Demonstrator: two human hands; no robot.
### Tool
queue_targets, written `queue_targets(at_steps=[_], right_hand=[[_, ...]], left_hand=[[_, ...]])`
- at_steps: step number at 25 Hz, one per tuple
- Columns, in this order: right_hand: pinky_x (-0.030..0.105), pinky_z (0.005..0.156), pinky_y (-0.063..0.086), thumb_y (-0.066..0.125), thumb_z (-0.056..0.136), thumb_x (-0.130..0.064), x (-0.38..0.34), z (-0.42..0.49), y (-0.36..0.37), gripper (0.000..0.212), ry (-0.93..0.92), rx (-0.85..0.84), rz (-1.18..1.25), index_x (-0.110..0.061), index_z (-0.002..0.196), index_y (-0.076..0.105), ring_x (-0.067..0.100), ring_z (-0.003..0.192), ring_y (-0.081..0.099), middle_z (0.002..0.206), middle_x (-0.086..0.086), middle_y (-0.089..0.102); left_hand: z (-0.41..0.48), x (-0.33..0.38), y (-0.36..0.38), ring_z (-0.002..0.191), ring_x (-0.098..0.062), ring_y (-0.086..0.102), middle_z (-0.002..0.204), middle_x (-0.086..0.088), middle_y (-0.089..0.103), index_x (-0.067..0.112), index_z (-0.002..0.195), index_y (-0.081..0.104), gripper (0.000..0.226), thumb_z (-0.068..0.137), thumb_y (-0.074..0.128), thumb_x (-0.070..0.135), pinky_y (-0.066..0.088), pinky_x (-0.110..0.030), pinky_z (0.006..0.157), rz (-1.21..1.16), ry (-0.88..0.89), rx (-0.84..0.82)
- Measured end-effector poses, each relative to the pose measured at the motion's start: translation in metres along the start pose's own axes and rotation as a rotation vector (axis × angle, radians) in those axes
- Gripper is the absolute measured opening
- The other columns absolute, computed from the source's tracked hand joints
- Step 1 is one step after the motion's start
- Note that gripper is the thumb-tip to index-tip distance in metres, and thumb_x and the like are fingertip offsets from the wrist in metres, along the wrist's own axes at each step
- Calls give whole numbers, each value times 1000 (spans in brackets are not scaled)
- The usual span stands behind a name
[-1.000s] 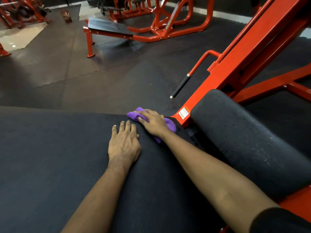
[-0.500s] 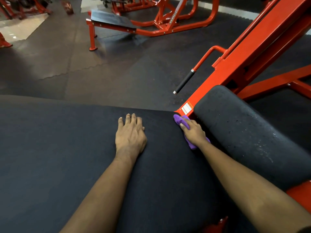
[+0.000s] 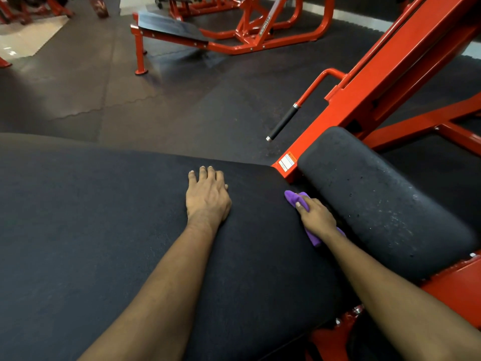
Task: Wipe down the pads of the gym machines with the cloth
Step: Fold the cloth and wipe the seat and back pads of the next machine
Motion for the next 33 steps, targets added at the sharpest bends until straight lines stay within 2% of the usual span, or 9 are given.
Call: queue_targets(at_steps=[3,10,13,16,18,22,25,30,33], right_hand=[[53,103,39,34,105,-53,-24,-26,-3,49,-36,15,-105,-37,151,39,30,130,41,145,1,46],[48,97,43,33,104,-55,-107,-162,-7,46,-321,72,-130,-44,149,37,24,125,42,143,-9,46],[46,91,44,29,103,-58,-104,-206,-8,48,-399,120,-120,-46,149,36,21,119,44,142,-13,45],[45,91,43,21,98,-63,-62,-208,-12,56,-332,149,-120,-44,146,41,21,118,46,142,-14,47],[46,94,43,24,99,-62,-25,-194,-13,56,-256,146,-142,-42,147,43,23,120,47,141,-11,49],[52,102,39,35,104,-53,51,-165,-25,48,59,102,-93,-33,146,46,32,127,44,142,2,50],[52,105,37,35,104,-52,52,-165,-30,47,187,106,-41,-28,143,49,35,130,43,142,6,50],[47,98,40,35,103,-55,-44,-208,-16,44,-240,189,-100,-43,145,45,26,123,47,138,-5,54],[48,97,42,35,102,-59,-23,-199,-18,46,-258,196,-96,-50,147,39,24,122,48,139,-9,52]], left_hand=[[-1,-1,0,151,-31,22,159,-14,31,7,148,34,50,107,20,31,17,-52,122,2,-7,-4],[-5,1,-8,148,-30,26,152,-12,41,7,142,43,46,106,26,32,17,-52,121,-70,0,-31],[-14,7,-12,145,-28,31,146,-12,47,7,138,47,43,105,30,30,18,-51,121,-136,-1,-55],[-40,27,-17,144,-29,33,145,-12,49,7,137,49,42,105,31,28,17,-52,121,-216,9,-46],[-61,42,-15,146,-29,30,147,-12,48,6,138,49,42,106,31,28,16,-51,122,-245,48,-51],[-93,50,-15,147,-28,29,148,-10,47,7,137,50,40,105,34,26,16,-47,123,-254,100,-34],[-106,52,-16,143,-27,34,145,-10,50,7,134,52,38,105,34,24,20,-44,121,-249,142,-21],[-98,56,-28,127,-28,48,134,-9,57,11,126,56,34,103,37,26,35,-45,105,-176,108,2],[-94,63,-28,128,-27,45,135,-8,52,13,127,53,33,102,40,29,34,-48,104,-104,110,10]])
Point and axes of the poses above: each hand's wrist, its own z-axis towards the middle knuckle, its own y-axis out of the palm, x = y × z, the point moved 5 cm from there along z, towards the middle knuckle
